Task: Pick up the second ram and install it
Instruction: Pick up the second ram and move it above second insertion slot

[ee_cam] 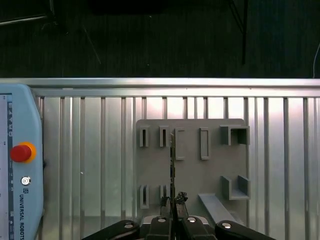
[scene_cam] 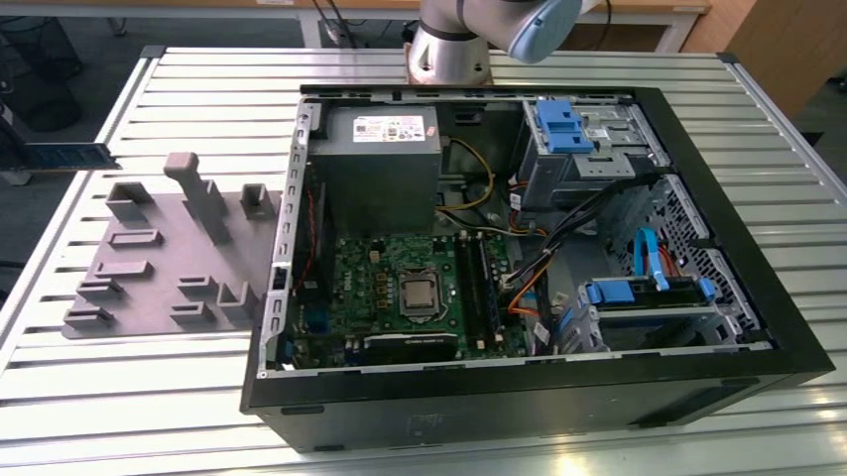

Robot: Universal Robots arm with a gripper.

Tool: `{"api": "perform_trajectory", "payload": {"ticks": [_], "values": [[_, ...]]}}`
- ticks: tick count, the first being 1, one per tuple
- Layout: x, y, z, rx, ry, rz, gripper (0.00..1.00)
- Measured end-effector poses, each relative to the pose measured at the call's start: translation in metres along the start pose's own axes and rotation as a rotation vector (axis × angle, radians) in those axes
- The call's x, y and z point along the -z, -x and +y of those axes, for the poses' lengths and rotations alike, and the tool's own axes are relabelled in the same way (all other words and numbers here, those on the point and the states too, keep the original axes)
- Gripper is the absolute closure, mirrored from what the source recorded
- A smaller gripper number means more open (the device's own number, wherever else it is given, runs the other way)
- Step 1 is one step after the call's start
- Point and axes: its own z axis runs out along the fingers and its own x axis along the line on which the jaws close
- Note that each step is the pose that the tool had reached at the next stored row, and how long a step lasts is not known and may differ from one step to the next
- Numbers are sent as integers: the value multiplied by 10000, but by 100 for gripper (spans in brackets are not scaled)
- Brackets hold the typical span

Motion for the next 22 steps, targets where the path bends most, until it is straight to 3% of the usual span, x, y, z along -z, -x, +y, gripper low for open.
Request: {"api": "perform_trajectory", "payload": {"ticks": [22], "values": [[273, 4, 4, 0, 0, 0, 86]]}}
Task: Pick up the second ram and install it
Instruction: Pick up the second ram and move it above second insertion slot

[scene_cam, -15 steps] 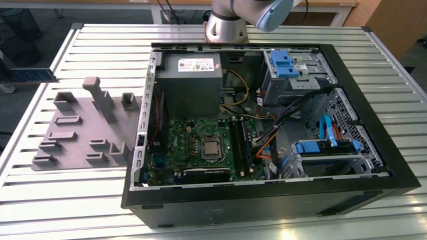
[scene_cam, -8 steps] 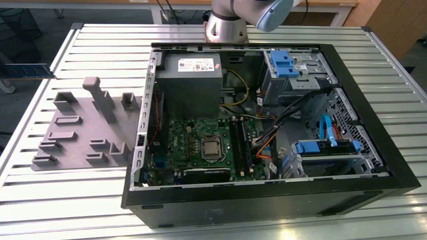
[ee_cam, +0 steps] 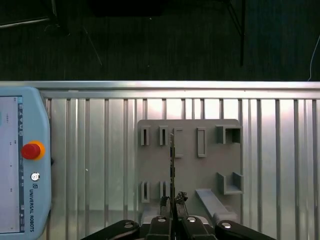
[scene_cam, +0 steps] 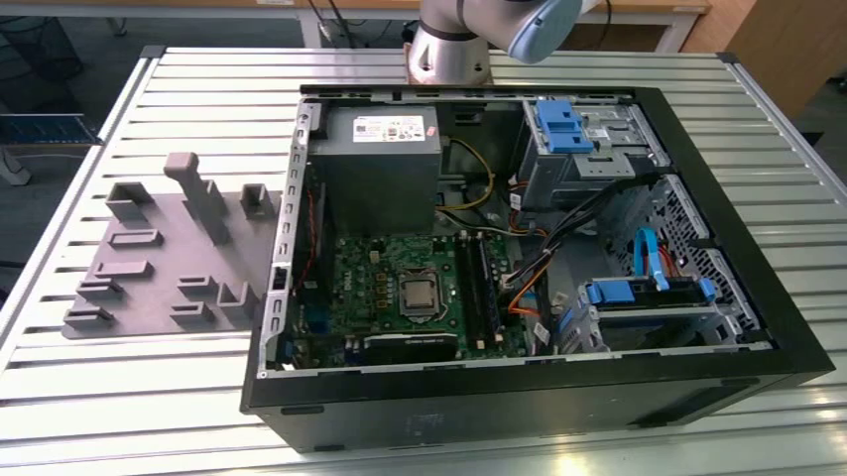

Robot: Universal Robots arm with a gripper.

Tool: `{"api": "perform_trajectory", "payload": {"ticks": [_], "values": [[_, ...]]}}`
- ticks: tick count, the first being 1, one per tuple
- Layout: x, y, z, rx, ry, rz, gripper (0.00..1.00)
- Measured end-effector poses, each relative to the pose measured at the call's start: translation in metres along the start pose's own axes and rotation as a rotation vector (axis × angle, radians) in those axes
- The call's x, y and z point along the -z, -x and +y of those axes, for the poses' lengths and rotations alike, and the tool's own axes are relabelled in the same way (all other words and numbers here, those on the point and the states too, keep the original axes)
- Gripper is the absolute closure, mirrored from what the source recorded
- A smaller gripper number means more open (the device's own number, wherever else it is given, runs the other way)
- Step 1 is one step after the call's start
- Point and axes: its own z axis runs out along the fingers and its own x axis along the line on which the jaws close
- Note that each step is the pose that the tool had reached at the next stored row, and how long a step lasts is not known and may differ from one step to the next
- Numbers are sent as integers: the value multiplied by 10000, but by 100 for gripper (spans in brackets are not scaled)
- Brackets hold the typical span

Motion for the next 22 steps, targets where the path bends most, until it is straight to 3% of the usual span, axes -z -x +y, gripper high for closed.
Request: {"api": "perform_trajectory", "payload": {"ticks": [16, 22], "values": [[252, 4, 3, 0, 0, 0, 86], [270, 5, 3, 0, 0, 0, 86]]}}
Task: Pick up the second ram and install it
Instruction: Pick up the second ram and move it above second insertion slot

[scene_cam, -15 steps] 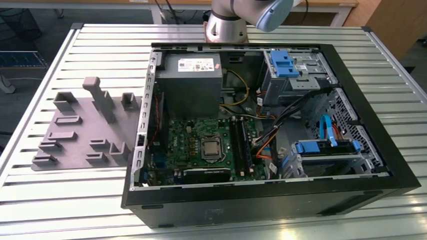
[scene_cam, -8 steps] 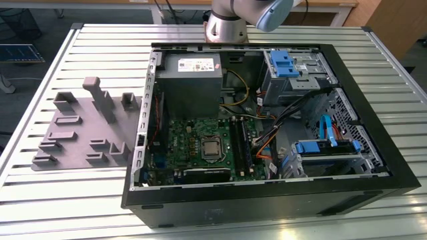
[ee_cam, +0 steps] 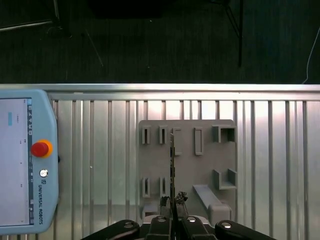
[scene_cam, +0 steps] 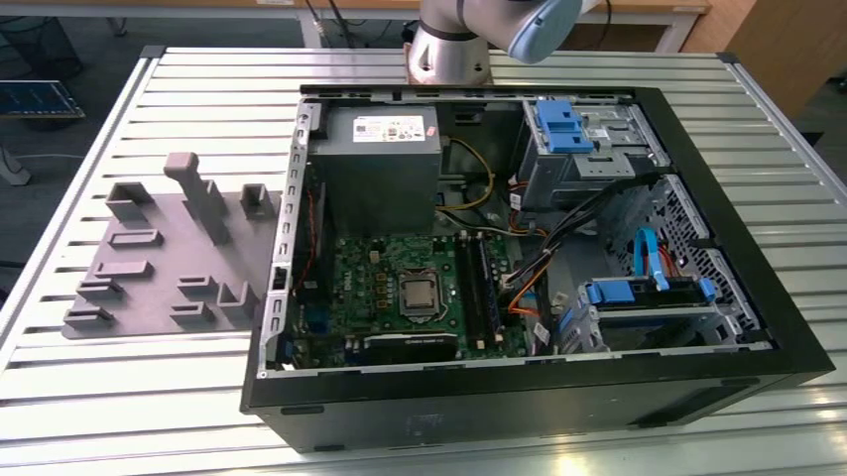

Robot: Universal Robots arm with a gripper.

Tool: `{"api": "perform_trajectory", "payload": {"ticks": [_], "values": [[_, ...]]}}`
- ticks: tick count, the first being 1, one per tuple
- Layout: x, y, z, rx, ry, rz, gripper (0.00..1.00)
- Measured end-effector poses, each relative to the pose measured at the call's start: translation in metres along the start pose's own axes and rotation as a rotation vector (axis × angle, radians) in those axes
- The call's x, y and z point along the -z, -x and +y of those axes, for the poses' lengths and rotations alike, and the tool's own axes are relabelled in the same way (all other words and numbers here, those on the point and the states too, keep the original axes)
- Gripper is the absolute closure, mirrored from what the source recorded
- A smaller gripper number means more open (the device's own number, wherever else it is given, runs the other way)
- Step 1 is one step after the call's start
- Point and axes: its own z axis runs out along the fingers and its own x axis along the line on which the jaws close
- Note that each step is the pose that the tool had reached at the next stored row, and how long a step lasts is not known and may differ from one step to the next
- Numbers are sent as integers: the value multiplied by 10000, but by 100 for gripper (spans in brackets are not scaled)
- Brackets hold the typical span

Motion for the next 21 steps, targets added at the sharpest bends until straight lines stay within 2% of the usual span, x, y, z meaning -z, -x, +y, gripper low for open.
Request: {"api": "perform_trajectory", "payload": {"ticks": [2, 5, 21], "values": [[-1, 1, -24, 1, 3, 2, 86], [-5, 2, -112, 0, 1, 0, 86], [-17, 14, -836, -1, 1, 0, 86]]}}
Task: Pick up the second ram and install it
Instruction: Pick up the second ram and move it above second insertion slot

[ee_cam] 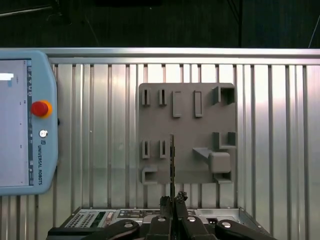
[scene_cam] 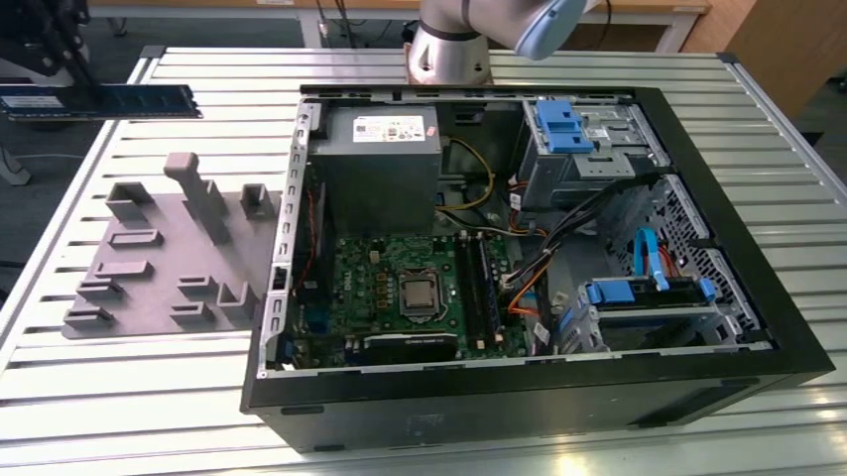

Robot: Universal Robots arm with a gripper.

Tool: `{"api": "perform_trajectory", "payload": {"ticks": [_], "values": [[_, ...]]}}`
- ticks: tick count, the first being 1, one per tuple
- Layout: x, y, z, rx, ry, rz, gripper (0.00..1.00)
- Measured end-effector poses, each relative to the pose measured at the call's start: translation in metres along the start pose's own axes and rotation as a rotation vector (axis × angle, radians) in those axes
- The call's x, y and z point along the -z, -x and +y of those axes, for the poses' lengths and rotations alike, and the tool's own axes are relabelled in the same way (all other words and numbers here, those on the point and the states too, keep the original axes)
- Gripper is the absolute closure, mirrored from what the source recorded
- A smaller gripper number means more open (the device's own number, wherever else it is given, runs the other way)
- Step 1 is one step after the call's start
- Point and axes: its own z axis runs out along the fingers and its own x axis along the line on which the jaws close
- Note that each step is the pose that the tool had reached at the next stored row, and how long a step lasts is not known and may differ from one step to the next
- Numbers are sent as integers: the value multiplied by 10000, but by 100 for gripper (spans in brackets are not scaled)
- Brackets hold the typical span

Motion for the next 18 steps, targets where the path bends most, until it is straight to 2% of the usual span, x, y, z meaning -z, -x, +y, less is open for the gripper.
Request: {"api": "perform_trajectory", "payload": {"ticks": [8, 18], "values": [[-13, 6, -344, 0, -1, 0, 86], [-25, 10, -624, 0, 0, 0, 86]]}}
